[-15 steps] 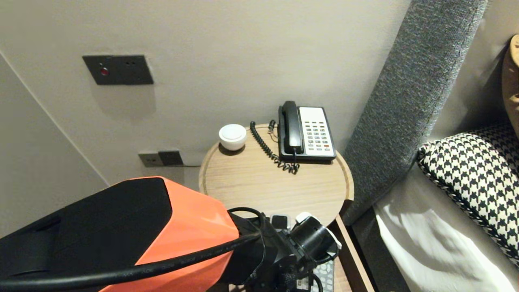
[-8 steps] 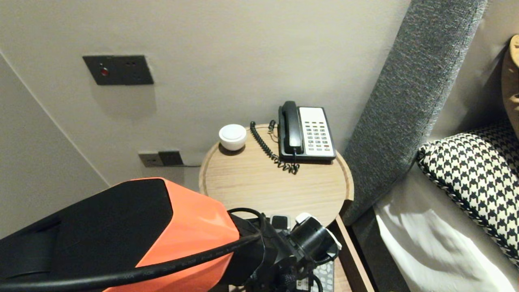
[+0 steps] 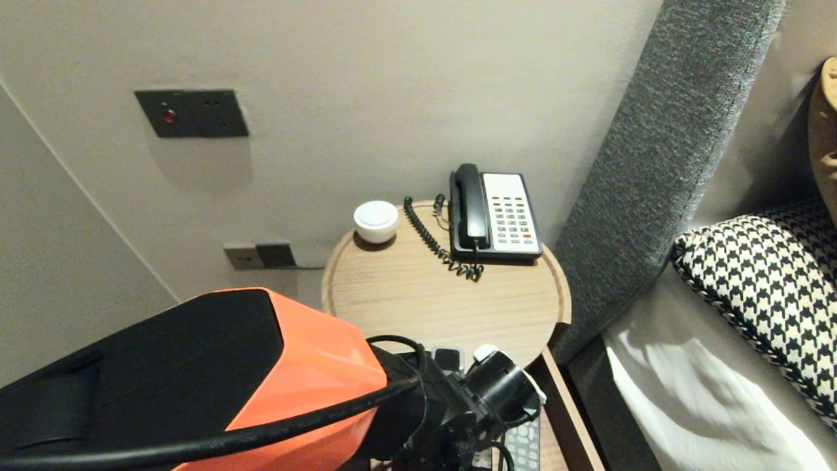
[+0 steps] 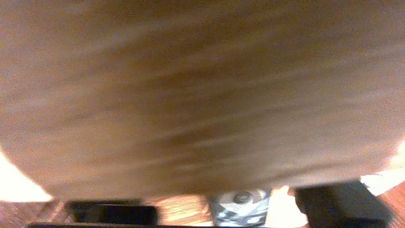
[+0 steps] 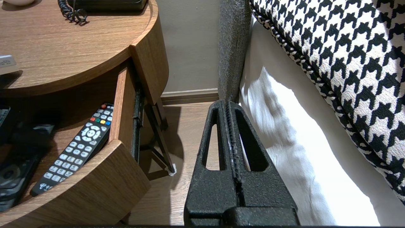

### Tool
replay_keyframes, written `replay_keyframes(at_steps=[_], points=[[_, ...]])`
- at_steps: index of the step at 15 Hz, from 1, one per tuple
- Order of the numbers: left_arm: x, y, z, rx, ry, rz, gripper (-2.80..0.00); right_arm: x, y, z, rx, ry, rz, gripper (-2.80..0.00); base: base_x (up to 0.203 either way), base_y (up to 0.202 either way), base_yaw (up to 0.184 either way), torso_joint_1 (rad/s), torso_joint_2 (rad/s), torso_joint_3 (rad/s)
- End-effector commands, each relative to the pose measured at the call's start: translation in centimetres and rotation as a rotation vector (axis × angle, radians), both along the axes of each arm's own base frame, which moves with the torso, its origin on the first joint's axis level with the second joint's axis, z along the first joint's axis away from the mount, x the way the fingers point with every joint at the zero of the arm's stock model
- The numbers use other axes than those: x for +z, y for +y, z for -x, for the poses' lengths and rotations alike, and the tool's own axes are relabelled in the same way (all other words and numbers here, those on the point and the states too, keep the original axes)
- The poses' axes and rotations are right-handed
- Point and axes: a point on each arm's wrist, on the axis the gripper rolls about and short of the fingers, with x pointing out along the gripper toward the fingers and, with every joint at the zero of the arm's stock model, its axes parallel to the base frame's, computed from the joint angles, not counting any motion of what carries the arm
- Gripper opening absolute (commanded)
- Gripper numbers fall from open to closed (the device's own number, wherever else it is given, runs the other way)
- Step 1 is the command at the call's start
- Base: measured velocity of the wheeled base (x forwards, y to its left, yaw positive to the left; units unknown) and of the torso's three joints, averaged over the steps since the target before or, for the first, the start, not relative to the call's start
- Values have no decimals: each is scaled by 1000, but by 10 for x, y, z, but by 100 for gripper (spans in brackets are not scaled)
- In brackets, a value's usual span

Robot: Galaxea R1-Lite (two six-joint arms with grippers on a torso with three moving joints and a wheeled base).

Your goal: Take the remote control out of the drawer one by one and place them on the table

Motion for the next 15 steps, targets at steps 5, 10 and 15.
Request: replay_keyframes(at_steps=[5,10,15], points=[[2,1,1,6,1,4,-280,-11,0,-3,0,41,0,-280,0,0,0,0,0,0],[22,2,2,-5,-27,43,-280,-11,0,-3,2,41,0,-280,0,0,0,0,0,0],[41,10,-1,1,-40,71,-280,-11,0,-3,0,41,0,-280,0,0,0,0,0,0]])
